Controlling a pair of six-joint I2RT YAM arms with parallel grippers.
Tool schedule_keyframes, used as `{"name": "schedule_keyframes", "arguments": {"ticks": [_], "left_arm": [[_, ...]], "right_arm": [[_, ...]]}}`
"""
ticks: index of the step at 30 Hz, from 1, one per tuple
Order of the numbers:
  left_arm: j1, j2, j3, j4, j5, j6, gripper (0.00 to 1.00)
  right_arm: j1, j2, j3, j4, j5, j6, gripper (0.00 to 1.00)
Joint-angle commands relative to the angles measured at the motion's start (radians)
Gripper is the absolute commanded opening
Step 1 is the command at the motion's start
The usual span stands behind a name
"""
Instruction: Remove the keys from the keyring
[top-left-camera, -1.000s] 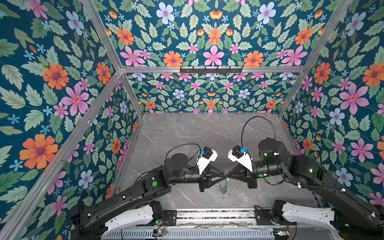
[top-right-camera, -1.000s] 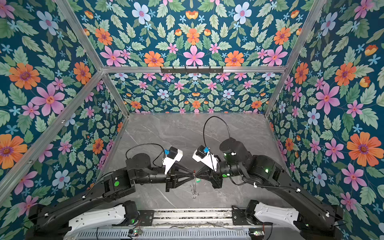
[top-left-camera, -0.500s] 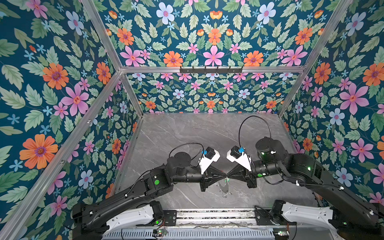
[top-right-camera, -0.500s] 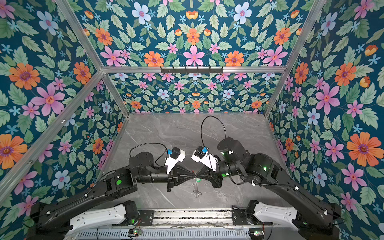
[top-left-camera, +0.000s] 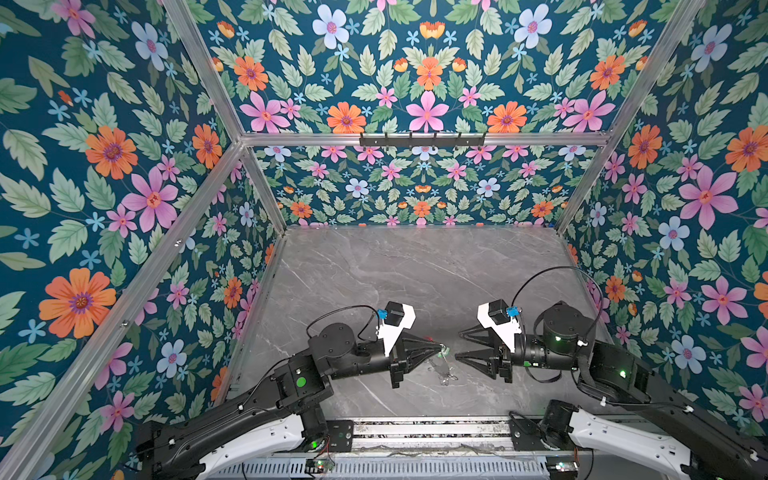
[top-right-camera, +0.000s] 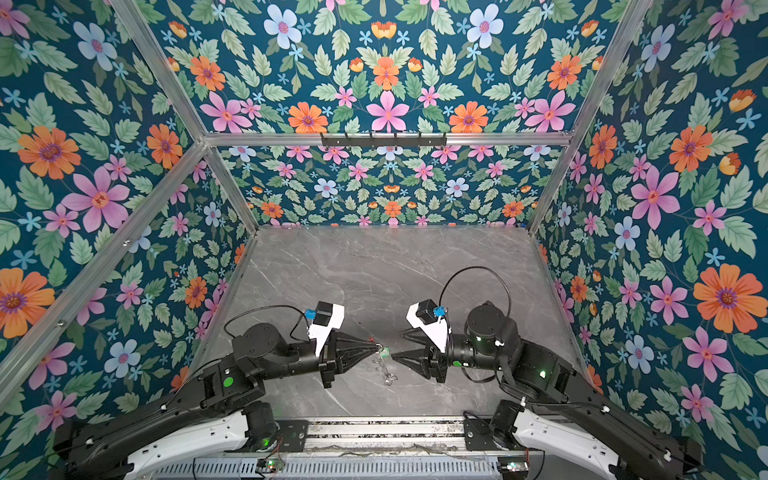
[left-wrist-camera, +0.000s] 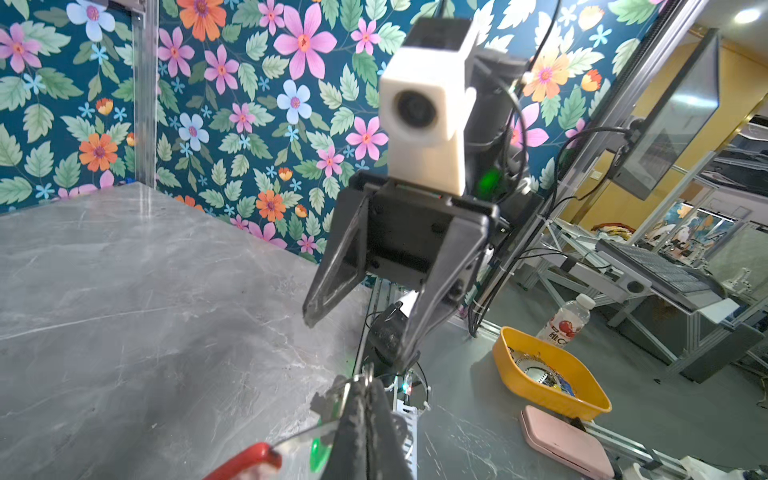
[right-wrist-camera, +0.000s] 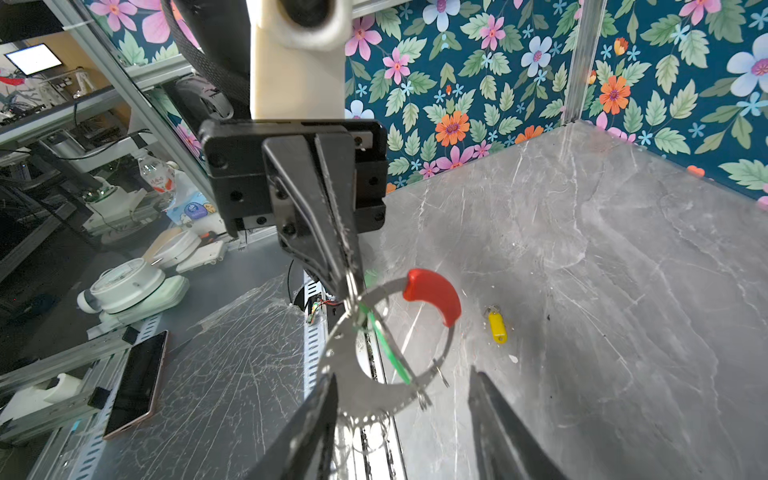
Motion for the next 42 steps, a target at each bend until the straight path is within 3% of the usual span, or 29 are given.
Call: {"name": "schedule_keyframes", "arguments": {"ticks": [1, 8, 20, 42], "left_arm": [[0.0, 0.002, -0.012, 0.12, 0.029, 0.02, 0.0], [0.0, 0.004, -0.032, 0.169, 0.01, 0.008, 0.0], [0.0, -0.002, -0.051, 0.218, -0.079, 0.001, 0.0], [0.0, 0.004, -0.147, 0.481, -0.083, -0.045, 0.0]], "right_arm": [[0.001, -0.012, -0.048, 0.205, -0.037, 0.039, 0.54], [0.0, 0.017, -0.065, 0.241, -0.08, 0.046, 0.5], [0.0, 0.016, -0.069, 0.23, -0.107, 0.055, 0.0], [0.016, 0.105, -0.083, 0.195, -0.165, 0.056, 0.0]]}}
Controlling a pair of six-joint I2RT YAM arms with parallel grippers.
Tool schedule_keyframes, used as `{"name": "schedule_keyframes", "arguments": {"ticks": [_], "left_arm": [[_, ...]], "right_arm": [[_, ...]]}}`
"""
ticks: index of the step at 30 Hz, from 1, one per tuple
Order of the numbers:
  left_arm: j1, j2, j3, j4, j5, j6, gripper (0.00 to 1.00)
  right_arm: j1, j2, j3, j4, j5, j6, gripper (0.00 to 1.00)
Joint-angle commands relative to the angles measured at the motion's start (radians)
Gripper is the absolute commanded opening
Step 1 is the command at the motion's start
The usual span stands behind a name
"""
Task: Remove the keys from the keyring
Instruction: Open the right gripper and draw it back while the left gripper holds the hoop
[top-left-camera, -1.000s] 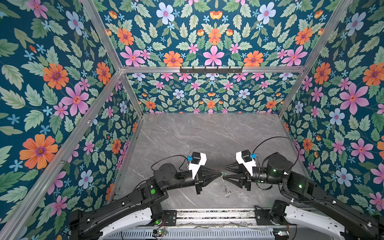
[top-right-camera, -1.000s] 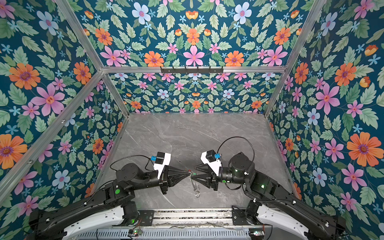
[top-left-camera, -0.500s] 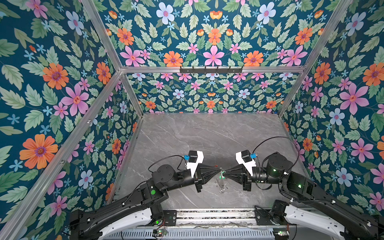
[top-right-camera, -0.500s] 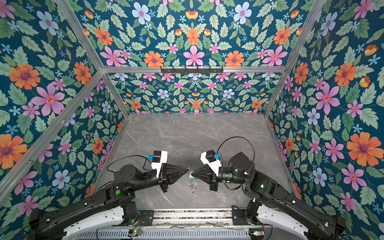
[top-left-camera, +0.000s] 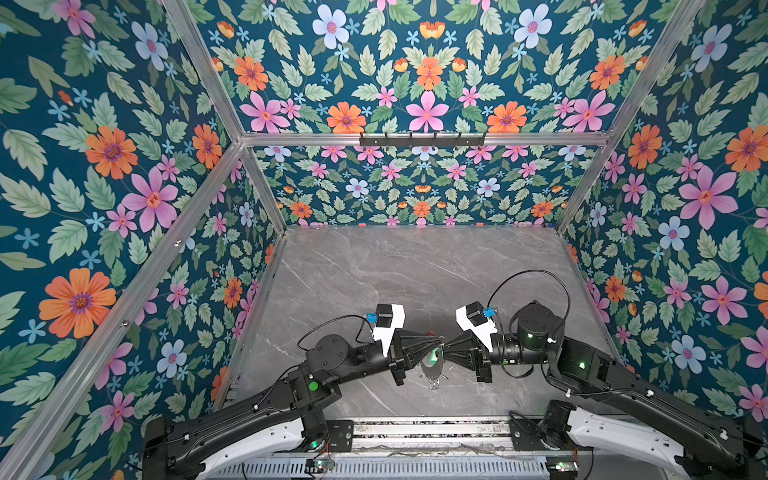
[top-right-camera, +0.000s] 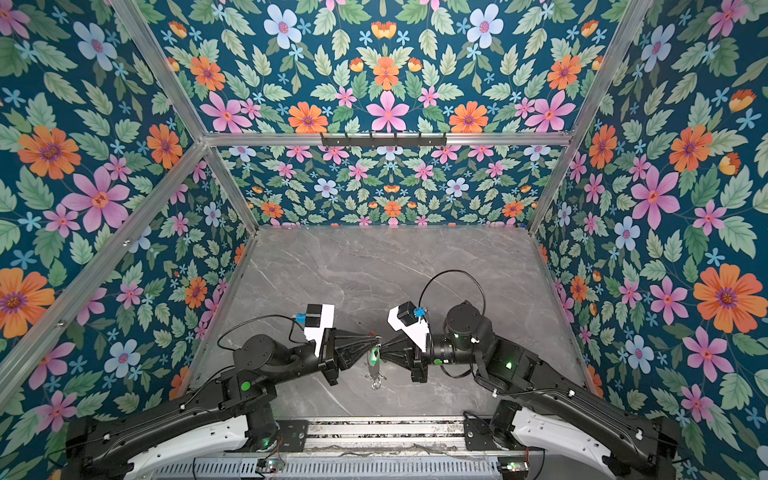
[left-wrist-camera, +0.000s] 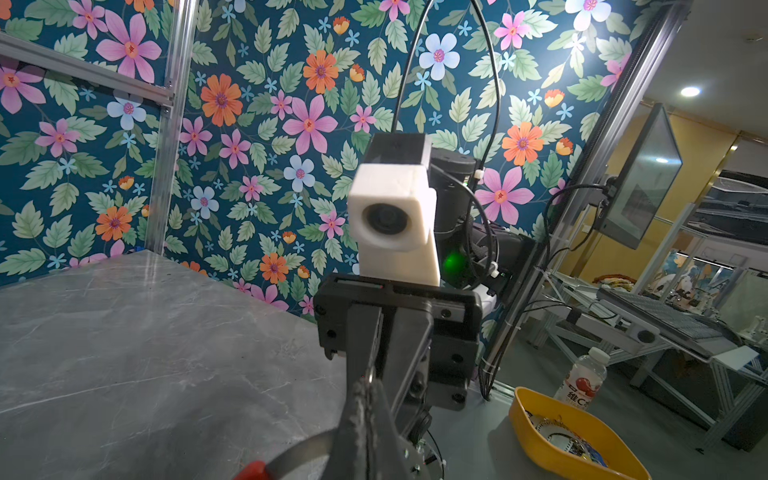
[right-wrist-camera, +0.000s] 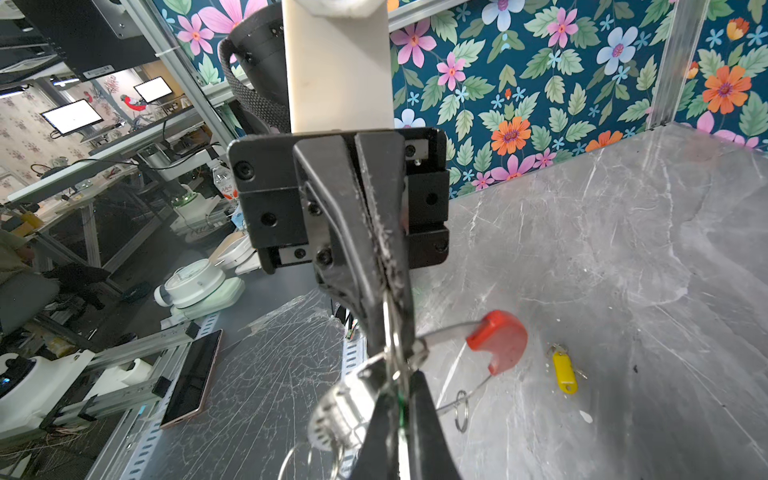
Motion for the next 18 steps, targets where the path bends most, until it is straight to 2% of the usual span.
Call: {"name": "schedule_keyframes", "arguments": {"ticks": [1, 2, 5, 6, 9, 11, 18], "left_arm": [[0.001, -0.005, 0.002, 0.127, -0.004, -0.002, 0.0], [0.0, -0.008, 0.0, 0.119, 0.001, 0.002, 0.0], [0.001, -0.02, 0.003, 0.086, 0.009, 0.015, 0.0], [0.001, -0.023, 0.003, 0.079, 0.014, 0.019, 0.0], [0.001, -0.027, -0.004, 0.081, 0.016, 0.022, 0.0], [0.0, -0.025, -0.012, 0.097, 0.016, 0.021, 0.0], [0.001, -0.015, -0.022, 0.146, 0.014, 0.015, 0.0]], "right_arm": [[0.003, -0.006, -0.003, -0.038, 0.0, 0.008, 0.0], [0.003, -0.016, 0.001, -0.052, 0.012, 0.009, 0.02], [0.003, -0.065, 0.025, -0.113, 0.05, 0.002, 0.3], [0.003, -0.084, 0.04, -0.142, 0.066, -0.007, 0.36], [0.002, -0.137, 0.086, -0.186, 0.124, -0.027, 0.44], [0.003, -0.152, 0.107, -0.155, 0.143, -0.024, 0.47], [0.001, -0.049, 0.113, 0.032, 0.098, 0.053, 0.47]]}}
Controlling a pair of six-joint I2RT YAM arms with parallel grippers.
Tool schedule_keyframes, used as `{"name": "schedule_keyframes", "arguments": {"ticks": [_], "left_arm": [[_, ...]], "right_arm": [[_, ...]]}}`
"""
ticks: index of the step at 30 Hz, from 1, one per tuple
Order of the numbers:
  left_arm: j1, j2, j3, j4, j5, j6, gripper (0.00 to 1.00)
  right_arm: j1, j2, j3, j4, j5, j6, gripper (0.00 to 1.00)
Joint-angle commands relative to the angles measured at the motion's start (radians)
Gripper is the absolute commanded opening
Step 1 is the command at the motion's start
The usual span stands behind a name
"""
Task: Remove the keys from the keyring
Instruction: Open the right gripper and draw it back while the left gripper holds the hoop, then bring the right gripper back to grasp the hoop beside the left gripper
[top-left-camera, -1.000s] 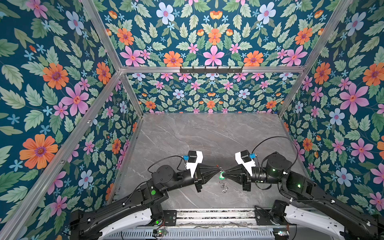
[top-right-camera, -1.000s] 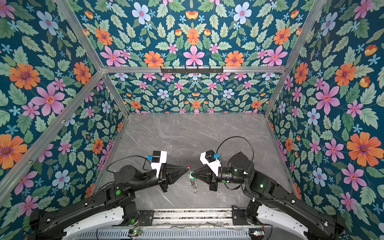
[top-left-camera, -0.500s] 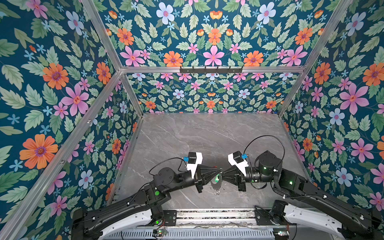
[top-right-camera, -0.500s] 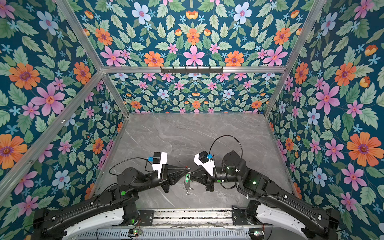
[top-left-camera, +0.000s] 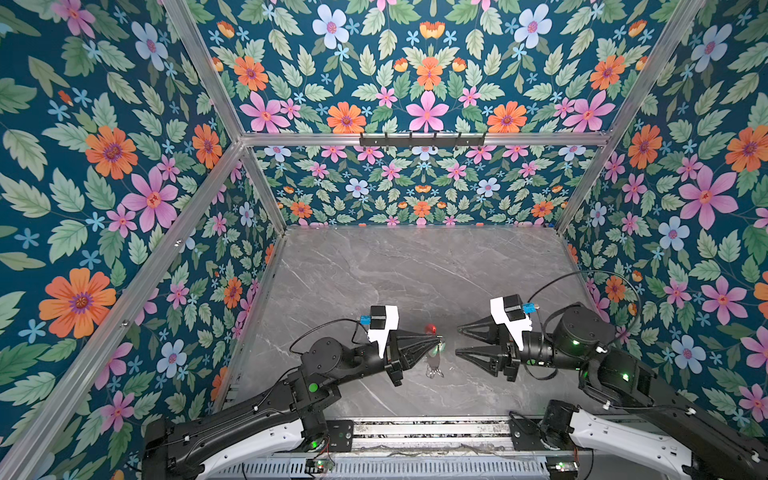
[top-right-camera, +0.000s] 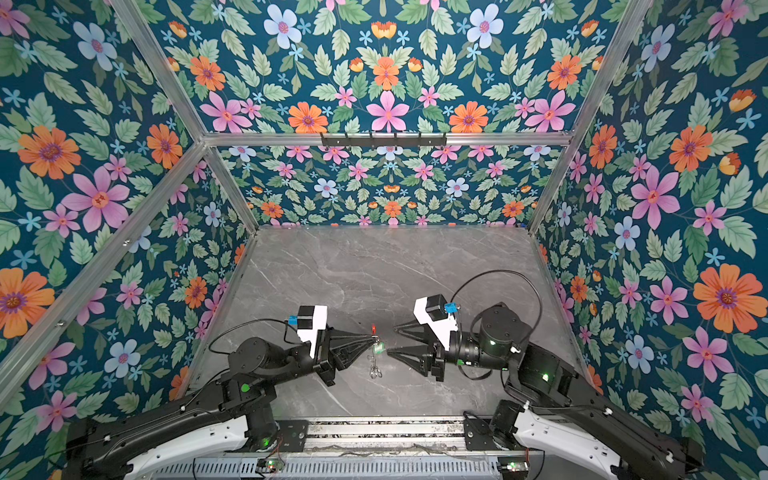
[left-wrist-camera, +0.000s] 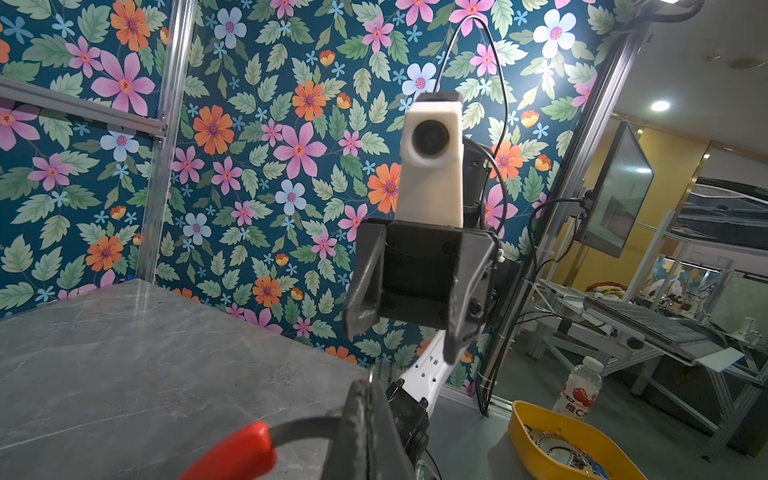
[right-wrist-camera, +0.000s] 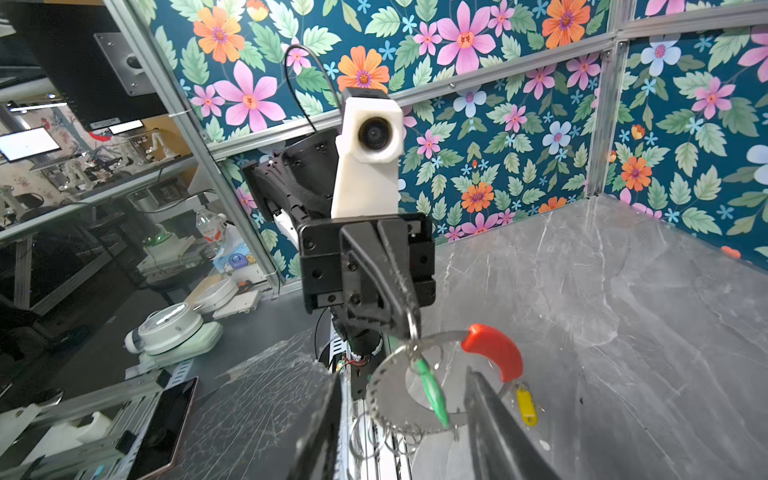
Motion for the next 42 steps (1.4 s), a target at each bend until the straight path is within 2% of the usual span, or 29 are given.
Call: {"name": "schedule_keyframes", "arguments": {"ticks": [1, 6, 11, 15, 26, 30, 33, 34, 36, 38, 42], "left_arm": [[0.0, -0.002, -0.001, 0.069, 0.002, 0.004, 0.0], [0.001, -0.011, -0.015, 0.078, -0.015, 0.002, 0.0], [0.0, -0.006, -0.016, 0.078, -0.018, 0.001, 0.0], [0.0, -0.006, -0.019, 0.077, -0.027, 0.001, 0.0], [0.0, -0.007, -0.024, 0.079, -0.041, 0.001, 0.0], [0.001, -0.01, -0.017, 0.055, -0.048, -0.009, 0.0], [0.001, -0.034, -0.007, -0.016, -0.055, -0.02, 0.33], [0.001, -0.049, -0.004, -0.049, -0.055, -0.024, 0.39], [0.0, -0.074, 0.007, -0.122, -0.062, -0.031, 0.44], [0.001, -0.087, 0.037, -0.225, -0.066, -0.033, 0.44], [-0.001, -0.05, 0.118, -0.39, -0.006, -0.033, 0.45]], "right_arm": [[-0.001, 0.037, -0.006, 0.101, -0.03, 0.048, 0.45], [0.001, 0.037, -0.061, 0.17, -0.059, 0.086, 0.3], [0.0, 0.035, -0.07, 0.194, -0.077, 0.101, 0.28], [-0.002, 0.034, -0.066, 0.196, -0.073, 0.1, 0.23], [0.001, 0.057, -0.067, 0.186, -0.101, 0.111, 0.0], [-0.001, 0.045, -0.056, 0.137, -0.077, 0.104, 0.0], [-0.006, 0.048, -0.006, -0.005, -0.067, 0.075, 0.0], [-0.011, 0.052, 0.018, -0.065, -0.071, 0.062, 0.0], [-0.027, 0.064, 0.063, -0.174, -0.083, 0.033, 0.0], [-0.044, 0.081, 0.112, -0.286, -0.105, -0.002, 0.0], [-0.063, 0.122, 0.205, -0.464, -0.111, -0.073, 0.0]]}}
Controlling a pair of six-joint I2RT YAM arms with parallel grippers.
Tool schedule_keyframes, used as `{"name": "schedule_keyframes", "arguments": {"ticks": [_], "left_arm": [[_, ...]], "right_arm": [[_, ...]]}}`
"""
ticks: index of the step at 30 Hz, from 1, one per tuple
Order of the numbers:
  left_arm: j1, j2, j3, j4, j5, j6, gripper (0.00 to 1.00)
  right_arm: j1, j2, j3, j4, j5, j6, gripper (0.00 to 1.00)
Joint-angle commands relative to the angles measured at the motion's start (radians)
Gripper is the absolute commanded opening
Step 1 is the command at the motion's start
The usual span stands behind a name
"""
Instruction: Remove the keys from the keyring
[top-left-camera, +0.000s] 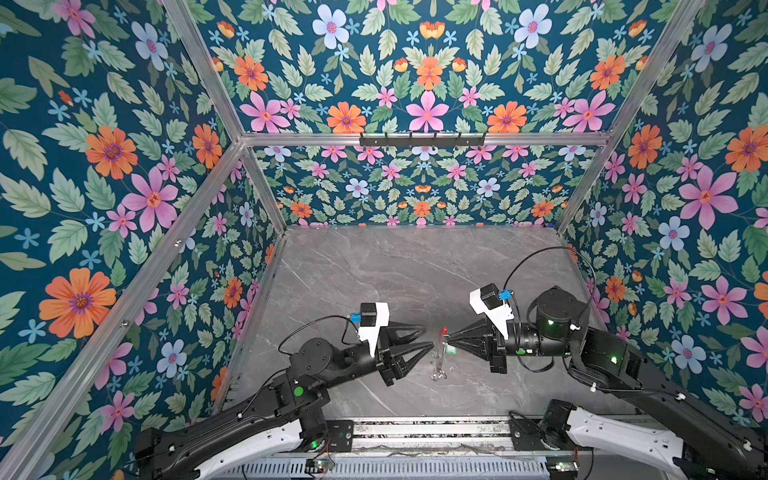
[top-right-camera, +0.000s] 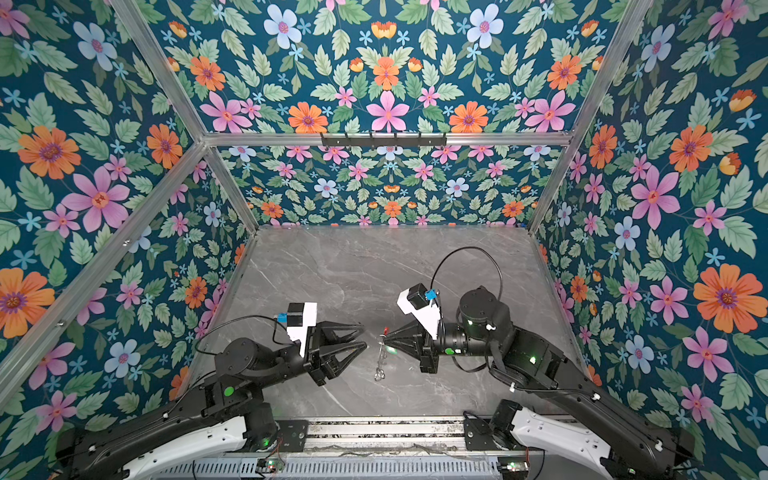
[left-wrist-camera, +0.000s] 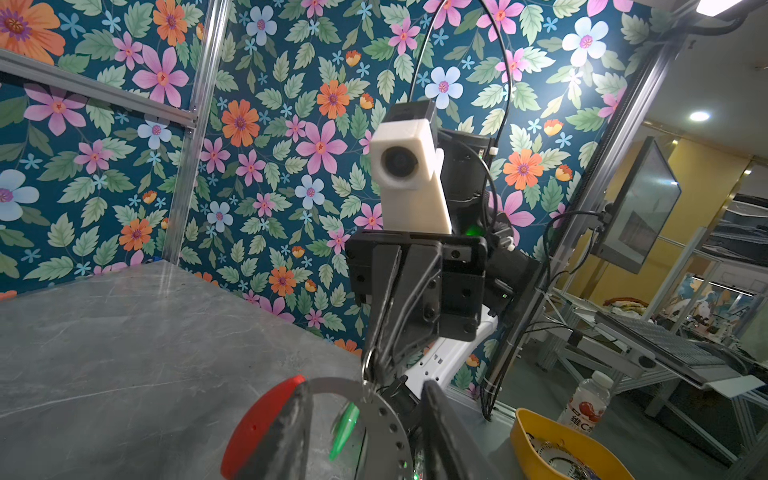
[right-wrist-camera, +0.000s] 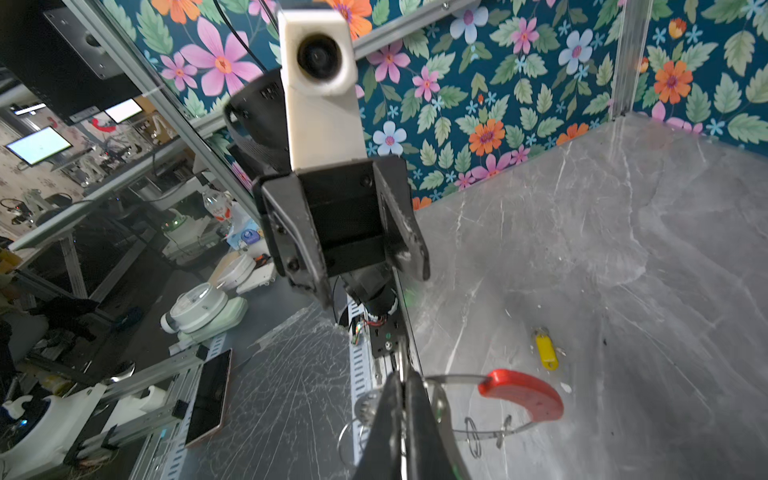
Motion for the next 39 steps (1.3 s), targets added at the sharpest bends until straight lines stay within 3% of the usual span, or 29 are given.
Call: {"name": "schedule_keyframes", "arguments": {"ticks": [1, 6, 15, 30, 39], "left_arm": [[0.0, 0.041, 0.056, -0.173, 0.07, -0.007, 0.45], [0.0, 0.121, 0.145, -0.298, 0.136, 0.002, 0.42], [0.0, 0.177, 0.22, -0.355, 0.202, 0.008, 0.39], [-0.001, 0.248, 0.278, -0.384, 0.279, 0.023, 0.15], [0.0, 0.252, 0.282, -0.402, 0.288, 0.025, 0.19]], "right_arm": [[-0.009, 0.025, 0.058, -0.204, -0.022, -0.084, 0.0], [-0.008, 0.073, 0.145, -0.312, -0.042, -0.135, 0.0], [-0.008, 0.115, 0.182, -0.363, -0.085, -0.172, 0.0], [-0.009, 0.127, 0.19, -0.378, -0.093, -0.185, 0.0], [-0.008, 0.123, 0.196, -0.375, -0.081, -0.189, 0.0]]}}
